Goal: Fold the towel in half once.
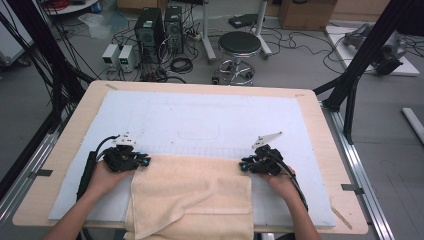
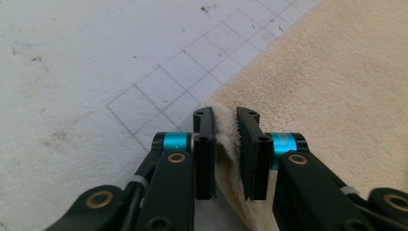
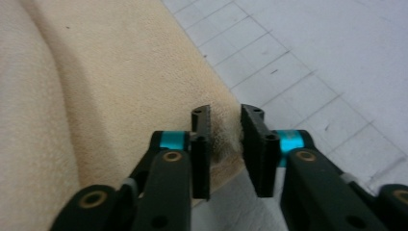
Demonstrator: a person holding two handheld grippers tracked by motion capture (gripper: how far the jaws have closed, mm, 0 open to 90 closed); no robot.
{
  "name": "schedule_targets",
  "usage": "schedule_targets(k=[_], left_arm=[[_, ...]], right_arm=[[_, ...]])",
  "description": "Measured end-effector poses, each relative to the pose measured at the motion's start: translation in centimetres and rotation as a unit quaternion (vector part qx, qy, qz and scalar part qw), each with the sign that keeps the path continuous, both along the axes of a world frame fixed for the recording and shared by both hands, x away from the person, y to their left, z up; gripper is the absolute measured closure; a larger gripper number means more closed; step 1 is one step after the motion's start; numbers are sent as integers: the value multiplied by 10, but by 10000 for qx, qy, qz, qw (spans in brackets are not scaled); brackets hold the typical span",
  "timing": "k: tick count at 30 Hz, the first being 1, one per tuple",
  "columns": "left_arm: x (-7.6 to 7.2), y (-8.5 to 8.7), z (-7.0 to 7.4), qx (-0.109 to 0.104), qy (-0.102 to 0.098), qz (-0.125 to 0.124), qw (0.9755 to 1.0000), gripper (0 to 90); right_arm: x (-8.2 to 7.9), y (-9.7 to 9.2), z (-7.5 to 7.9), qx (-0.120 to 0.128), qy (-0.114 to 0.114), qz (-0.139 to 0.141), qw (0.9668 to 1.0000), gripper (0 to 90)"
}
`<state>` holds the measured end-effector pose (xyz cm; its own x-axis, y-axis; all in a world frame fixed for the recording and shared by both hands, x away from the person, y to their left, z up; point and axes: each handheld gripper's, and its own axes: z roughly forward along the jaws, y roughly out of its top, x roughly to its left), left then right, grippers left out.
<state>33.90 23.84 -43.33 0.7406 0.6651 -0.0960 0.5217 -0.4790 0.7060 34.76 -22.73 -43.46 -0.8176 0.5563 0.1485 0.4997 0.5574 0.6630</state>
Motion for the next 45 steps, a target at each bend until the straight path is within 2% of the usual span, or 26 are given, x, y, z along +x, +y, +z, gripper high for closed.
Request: schedule_targets(k=[1, 4, 6, 8, 11, 14, 17, 20, 23, 25, 28, 31, 33, 35, 36, 37, 38, 40, 43, 45], left_arm=[[0, 0, 0, -12, -12, 0, 10000, 790], [1, 0, 1, 25, -49, 11, 10000, 808], [4, 0, 3, 13, -77, 75, 9999, 811], [11, 0, 3, -30, -7, 151, 9999, 813], [18, -3, 7, -17, -81, 282, 9996, 817], [28, -3, 13, -138, -139, 470, 9987, 820], [42, -5, 19, -235, -218, 687, 9971, 822], [60, -9, 27, -99, -286, 835, 9961, 822], [79, -13, 33, -89, -309, 994, 9945, 823], [90, -16, 38, -60, -332, 1089, 9935, 823], [106, -20, 47, -54, -396, 1202, 9919, 823], [121, -23, 56, -189, -463, 1260, 9908, 822], [129, -25, 59, -167, -481, 1224, 9912, 819], [133, -26, 55, -79, -492, 1167, 9919, 805], [135, -26, 52, -26, -439, 1169, 9922, 765], [136, -24, 49, 46, -356, 1175, 9924, 706], [136, -22, 47, 29, -317, 1182, 9925, 692], [135, -16, 45, -68, -296, 1176, 9926, 668], [128, -9, 45, -175, -286, 1120, 9931, 643], [121, -7, 46, -222, -315, 1042, 9938, 627]], right_arm=[[0, 0, 1, 32, 69, -7, 10000, 799], [-1, 1, 3, -60, -102, 112, 9999, 851], [0, 2, 5, -119, -140, 113, 9998, 856], [1, 4, 8, -191, -214, 41, 9996, 862], [7, 6, 15, -341, -340, -55, 9988, 866], [17, 6, 21, -296, -387, -143, 9987, 867], [31, 5, 26, -361, -392, -256, 9982, 868], [48, 10, 34, -524, -522, -338, 9967, 867], [71, 13, 39, -698, -452, -469, 9954, 867], [85, 13, 44, -738, -426, -591, 9946, 867], [103, 12, 56, -759, -576, -767, 9925, 868], [118, 8, 67, -699, -658, -957, 9908, 867], [127, 6, 71, -697, -545, -1033, 9907, 867], [133, 4, 72, -651, -549, -1068, 9906, 854], [135, 4, 69, -621, -548, -1052, 9910, 804], [135, 4, 66, -681, -529, -1131, 9898, 721], [136, 3, 64, -688, -511, -1153, 9896, 700], [134, -1, 61, -544, -508, -1099, 9912, 662], [125, -4, 60, -343, -649, -941, 9929, 618], [117, -4, 59, -324, -701, -864, 9933, 607]])
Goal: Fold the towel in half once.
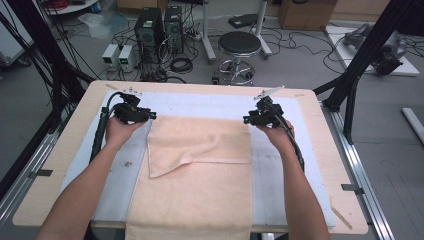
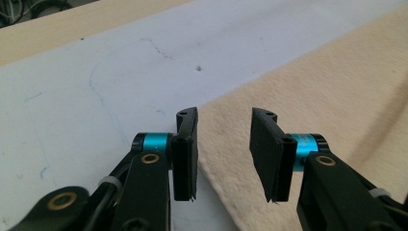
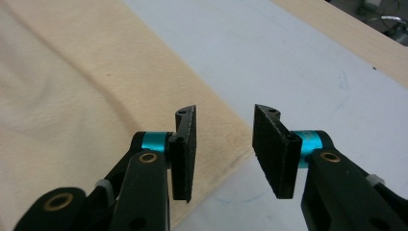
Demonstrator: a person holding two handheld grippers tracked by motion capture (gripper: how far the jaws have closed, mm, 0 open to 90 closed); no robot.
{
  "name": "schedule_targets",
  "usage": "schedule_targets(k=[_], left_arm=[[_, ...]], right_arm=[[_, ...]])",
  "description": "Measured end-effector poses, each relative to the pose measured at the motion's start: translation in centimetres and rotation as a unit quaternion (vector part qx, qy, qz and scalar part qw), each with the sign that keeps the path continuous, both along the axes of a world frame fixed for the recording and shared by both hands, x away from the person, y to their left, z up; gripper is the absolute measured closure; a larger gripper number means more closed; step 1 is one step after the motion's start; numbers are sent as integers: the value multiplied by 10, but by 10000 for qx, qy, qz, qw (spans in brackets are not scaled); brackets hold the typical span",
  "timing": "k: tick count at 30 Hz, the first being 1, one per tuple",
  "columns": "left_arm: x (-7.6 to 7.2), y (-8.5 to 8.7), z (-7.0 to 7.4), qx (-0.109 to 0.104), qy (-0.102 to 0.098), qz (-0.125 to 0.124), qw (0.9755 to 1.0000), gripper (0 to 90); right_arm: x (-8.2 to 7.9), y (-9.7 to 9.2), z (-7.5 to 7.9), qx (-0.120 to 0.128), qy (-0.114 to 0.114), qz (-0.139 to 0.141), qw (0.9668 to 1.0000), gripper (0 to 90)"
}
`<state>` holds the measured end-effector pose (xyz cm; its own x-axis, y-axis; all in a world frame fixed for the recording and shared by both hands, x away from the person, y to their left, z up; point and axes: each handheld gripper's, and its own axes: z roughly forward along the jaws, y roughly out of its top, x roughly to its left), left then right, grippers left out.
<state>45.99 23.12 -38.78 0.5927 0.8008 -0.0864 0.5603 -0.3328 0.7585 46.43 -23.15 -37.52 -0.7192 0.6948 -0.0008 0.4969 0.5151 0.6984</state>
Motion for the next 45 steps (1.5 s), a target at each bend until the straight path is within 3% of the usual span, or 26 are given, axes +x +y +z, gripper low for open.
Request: schedule_targets(k=[8, 10, 13, 15, 19, 21, 24, 25, 28, 34, 36, 39, 42, 45], left_arm=[[-42, 1, -1, -74, -238, -390, 9989, 546], [-52, 1, 0, -50, -162, -507, 9986, 509], [-69, 2, -1, -100, -323, -633, 9974, 498], [-78, 3, -3, -204, -283, -683, 9971, 494], [-96, 3, -9, -182, -299, -853, 9957, 470], [-105, 0, -10, -120, -269, -990, 9946, 464], [-119, -3, -13, -191, -377, -1142, 9926, 456], [-123, -3, -15, -166, -367, -1144, 9926, 455], [-130, -4, -21, -152, -368, -1202, 9920, 449], [-140, -7, -32, -91, -273, -1335, 9906, 401], [-141, -8, -34, -22, -247, -1407, 9897, 381], [-142, -11, -36, -82, -149, -1497, 9886, 371], [-143, -15, -41, -53, -43, -1714, 9852, 387], [-143, -19, -47, -2, 152, -1969, 9803, 457]], right_arm=[[-41, 7, -4, 100, -176, 384, 9991, 548], [-52, 7, -5, 118, -218, 474, 9986, 542], [-65, 6, -5, 105, -276, 567, 9980, 532], [-73, 5, -4, 132, -288, 614, 9976, 530], [-88, 3, -8, 192, -371, 729, 9965, 525], [-94, 2, -12, 153, -319, 757, 9965, 504], [-99, 4, -14, 64, 35, 832, 9965, 486], [-101, 6, -15, -5, 7, 878, 9961, 486], [-108, 8, -20, 40, -165, 871, 9961, 503], [-112, 9, -36, -17, -105, 766, 9970, 499], [-111, 10, -41, -122, -62, 782, 9968, 500], [-108, 13, -46, -250, -9, 785, 9966, 518], [-105, 16, -53, -368, 134, 825, 9958, 583], [-103, 16, -54, -269, 188, 822, 9961, 662]])
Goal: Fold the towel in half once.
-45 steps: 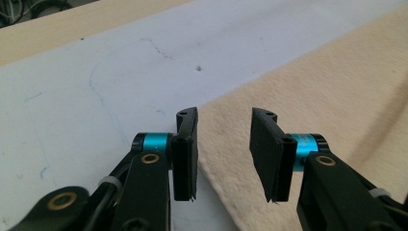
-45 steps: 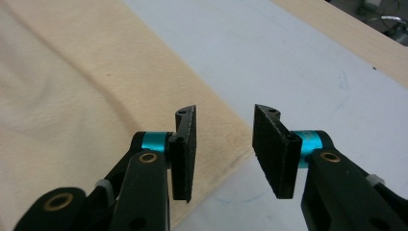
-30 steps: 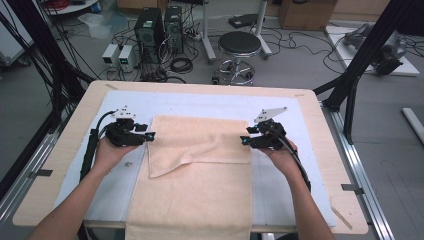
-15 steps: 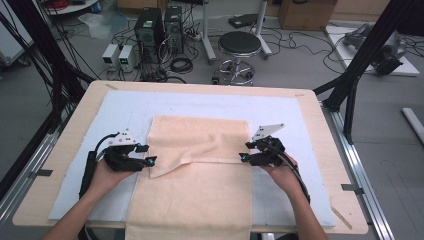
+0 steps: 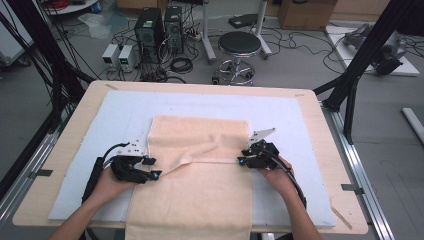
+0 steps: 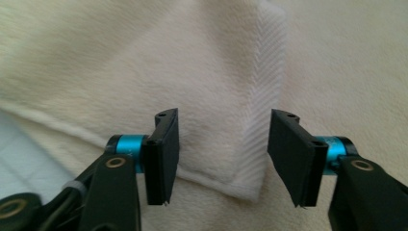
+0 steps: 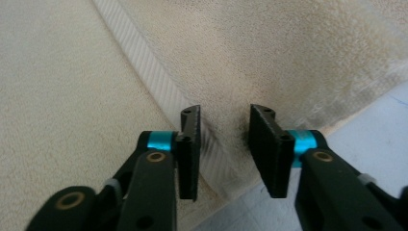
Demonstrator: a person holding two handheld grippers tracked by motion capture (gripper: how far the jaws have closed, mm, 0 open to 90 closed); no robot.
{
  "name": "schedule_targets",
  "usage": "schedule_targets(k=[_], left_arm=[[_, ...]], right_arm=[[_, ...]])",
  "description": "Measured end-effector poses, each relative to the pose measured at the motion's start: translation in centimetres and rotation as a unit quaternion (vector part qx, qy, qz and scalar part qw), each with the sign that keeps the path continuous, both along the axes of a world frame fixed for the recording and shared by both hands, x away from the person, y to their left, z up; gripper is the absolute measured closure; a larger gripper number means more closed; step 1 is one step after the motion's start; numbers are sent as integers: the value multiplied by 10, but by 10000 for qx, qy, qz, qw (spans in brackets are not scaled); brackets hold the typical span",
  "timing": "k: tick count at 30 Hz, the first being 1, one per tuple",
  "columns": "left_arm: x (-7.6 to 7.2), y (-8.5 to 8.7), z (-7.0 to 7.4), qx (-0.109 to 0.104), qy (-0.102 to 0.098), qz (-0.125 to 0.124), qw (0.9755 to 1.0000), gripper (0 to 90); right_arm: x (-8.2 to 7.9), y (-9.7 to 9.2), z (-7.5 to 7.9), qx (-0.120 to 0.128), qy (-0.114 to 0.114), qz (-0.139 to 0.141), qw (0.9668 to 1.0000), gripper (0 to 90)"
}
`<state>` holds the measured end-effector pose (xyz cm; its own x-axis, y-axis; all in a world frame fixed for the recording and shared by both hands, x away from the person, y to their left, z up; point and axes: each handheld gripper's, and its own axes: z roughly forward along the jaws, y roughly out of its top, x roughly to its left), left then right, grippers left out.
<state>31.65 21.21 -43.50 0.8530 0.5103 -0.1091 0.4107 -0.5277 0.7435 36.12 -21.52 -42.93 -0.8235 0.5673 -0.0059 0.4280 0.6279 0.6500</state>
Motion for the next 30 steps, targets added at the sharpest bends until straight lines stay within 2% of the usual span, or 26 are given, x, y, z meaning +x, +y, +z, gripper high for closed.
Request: schedule_targets(k=[2, 7, 10, 14, 16, 20, 24, 29, 30], left_arm=[[0, -1, -2, 67, -99, -11, 9999, 479], [3, 3, -1, 110, -184, 152, 9997, 691], [4, 5, 0, 163, -248, 158, 9994, 772], [3, 9, 3, 59, -248, 236, 9994, 808], [1, 12, 8, 39, -334, 243, 9991, 809], [-6, 20, 22, 68, -530, 214, 9983, 810], [-20, 28, 33, 85, -675, 157, 9976, 809], [-41, 33, 34, 142, -741, 76, 9971, 810], [-45, 34, 34, 178, -735, 37, 9971, 811]], right_arm=[[-1, 1, 0, -4, 7, 2, 10000, 686], [-1, 2, 1, -51, -49, 90, 9999, 779], [-1, 1, 1, -32, -29, 120, 9999, 820], [-4, -1, 6, 52, -36, 181, 9998, 844], [-8, -1, 10, 51, -83, 201, 9998, 845], [-26, -1, 24, 105, -204, 321, 9992, 845], [-51, -2, 37, 229, -314, 604, 9974, 844], [-82, 1, 36, 225, -328, 893, 9952, 844], [-88, 2, 35, 293, -273, 913, 9950, 844]])
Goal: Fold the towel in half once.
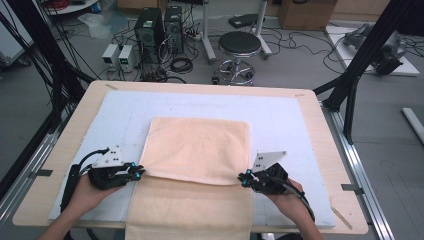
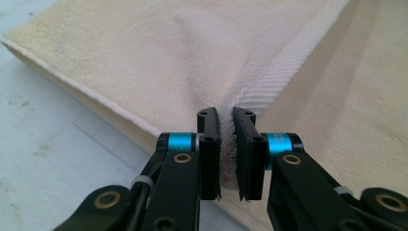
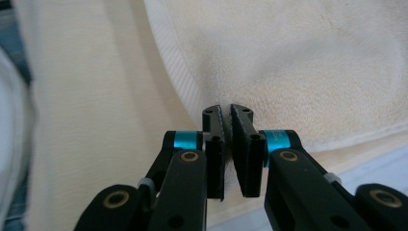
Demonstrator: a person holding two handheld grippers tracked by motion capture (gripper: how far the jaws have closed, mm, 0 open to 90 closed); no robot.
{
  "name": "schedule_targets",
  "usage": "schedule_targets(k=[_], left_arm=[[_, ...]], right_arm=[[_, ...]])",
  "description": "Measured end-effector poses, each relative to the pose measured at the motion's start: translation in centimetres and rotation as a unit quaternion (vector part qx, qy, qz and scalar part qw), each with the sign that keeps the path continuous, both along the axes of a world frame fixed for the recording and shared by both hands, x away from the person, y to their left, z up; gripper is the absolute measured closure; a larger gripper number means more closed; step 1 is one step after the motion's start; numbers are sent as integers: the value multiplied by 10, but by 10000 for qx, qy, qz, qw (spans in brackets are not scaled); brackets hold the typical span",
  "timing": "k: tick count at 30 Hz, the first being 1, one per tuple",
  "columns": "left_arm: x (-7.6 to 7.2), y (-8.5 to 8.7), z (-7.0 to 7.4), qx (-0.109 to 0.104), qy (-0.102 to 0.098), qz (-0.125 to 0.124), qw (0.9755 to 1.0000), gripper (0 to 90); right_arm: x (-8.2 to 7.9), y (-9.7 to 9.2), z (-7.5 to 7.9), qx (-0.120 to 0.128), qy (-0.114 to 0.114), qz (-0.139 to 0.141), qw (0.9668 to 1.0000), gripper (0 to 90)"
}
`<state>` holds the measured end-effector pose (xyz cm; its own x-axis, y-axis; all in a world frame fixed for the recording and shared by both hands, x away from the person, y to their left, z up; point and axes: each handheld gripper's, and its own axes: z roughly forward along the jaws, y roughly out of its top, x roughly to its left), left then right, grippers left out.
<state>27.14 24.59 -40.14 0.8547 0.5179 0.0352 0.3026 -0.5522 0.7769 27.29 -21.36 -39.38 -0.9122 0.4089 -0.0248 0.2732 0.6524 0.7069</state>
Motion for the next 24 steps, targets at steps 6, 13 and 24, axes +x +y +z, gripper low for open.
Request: schedule_targets(k=[6, 13, 24], left_arm=[[-24, 3, -7, 54, 54, -77, 9999, 811], [-51, 4, -7, 147, 108, -286, 9994, 813], [-16, 5, 7, -142, -77, 132, 9998, 491]], right_arm=[[-28, 2, -2, 4, 47, 205, 9998, 844], [-47, 1, -2, 2, 185, 439, 9989, 817], [-15, -5, 4, 199, 148, -17, 9997, 522]])
